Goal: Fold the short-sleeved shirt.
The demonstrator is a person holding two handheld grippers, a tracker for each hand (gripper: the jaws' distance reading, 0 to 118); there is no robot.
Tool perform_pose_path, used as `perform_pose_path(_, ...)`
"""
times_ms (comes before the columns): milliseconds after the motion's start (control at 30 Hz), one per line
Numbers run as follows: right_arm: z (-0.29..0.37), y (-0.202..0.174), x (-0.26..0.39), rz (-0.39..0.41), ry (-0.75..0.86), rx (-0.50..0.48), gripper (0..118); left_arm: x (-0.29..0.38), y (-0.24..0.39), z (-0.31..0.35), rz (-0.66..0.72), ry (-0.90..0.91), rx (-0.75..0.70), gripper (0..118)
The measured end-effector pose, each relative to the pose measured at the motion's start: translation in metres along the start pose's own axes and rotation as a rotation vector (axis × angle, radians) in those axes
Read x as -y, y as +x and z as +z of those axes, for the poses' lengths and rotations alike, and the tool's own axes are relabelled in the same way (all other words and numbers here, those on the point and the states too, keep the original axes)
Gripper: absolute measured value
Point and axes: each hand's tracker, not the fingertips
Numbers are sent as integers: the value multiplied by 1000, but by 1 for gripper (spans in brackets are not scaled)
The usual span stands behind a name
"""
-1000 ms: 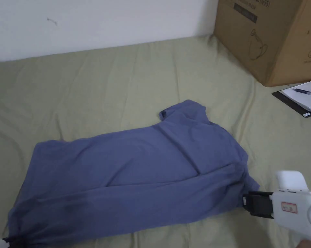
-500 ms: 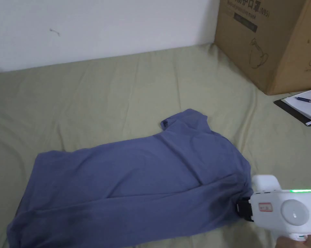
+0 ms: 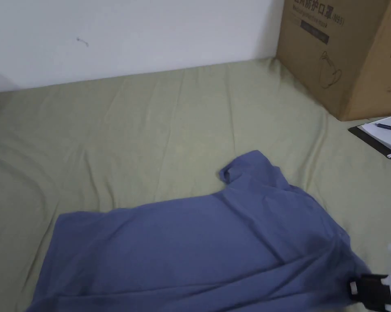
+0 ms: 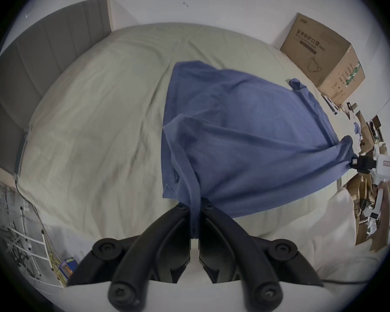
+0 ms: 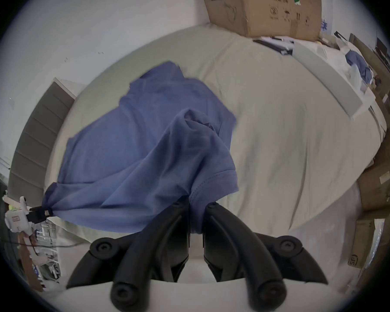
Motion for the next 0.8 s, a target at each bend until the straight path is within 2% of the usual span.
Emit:
perform_pose_path(33,-8,2,9,-5,-28,14,15,9,-2,-8,-2,-22,-8,9)
perform_pose_path(67,-15,4,16,-16,-59,29,20,14,-2,-15,4,-24,-5,13)
perform_pose_path(100,-22,3,20,-21,-82,84,31,19,-3,-20,15,-50,-32,26)
perform_pose_path(167,-22,3,24,-5,-79,134,64,21,6,-16,24,-50,-31,83)
perform_pose_path(200,-18,4,23,-6,-60,122,63,20,5,-10,61,-25,-11,94)
perform_pose_path(333,8,5,7,-6,18,112,63,1,3,11,123,95,-14,95)
perform_pose_path(367,18,3,0,3,47,105,60,-7,8,17,110,124,-15,94)
perform_pose_path(400,25,1,-6,14,84,83,52,-13,16,25,87,160,-13,89)
perform_pose_path(433,32,-3,-12,25,111,55,37,-20,22,31,57,196,3,73)
perform_pose_path(467,36,-6,-19,31,134,40,10,-26,28,34,24,217,17,38)
perform_pose_path(500,40,-10,-26,26,159,34,0,-33,36,34,14,239,8,11)
perform_pose_path(533,40,-13,-34,11,184,20,0,-38,37,29,11,252,-11,1)
perform_pose_path(600,35,-15,-54,4,191,-50,0,-51,46,27,-16,300,-10,0)
perform_pose_path(633,31,-18,-65,-15,196,-56,0,-58,49,24,-14,301,8,0)
perform_pose_path(700,17,-22,-87,-12,185,-45,0,-72,50,16,-3,303,12,0)
perform_pose_path(800,-9,-33,-120,41,163,-19,0,-88,50,2,3,305,25,0)
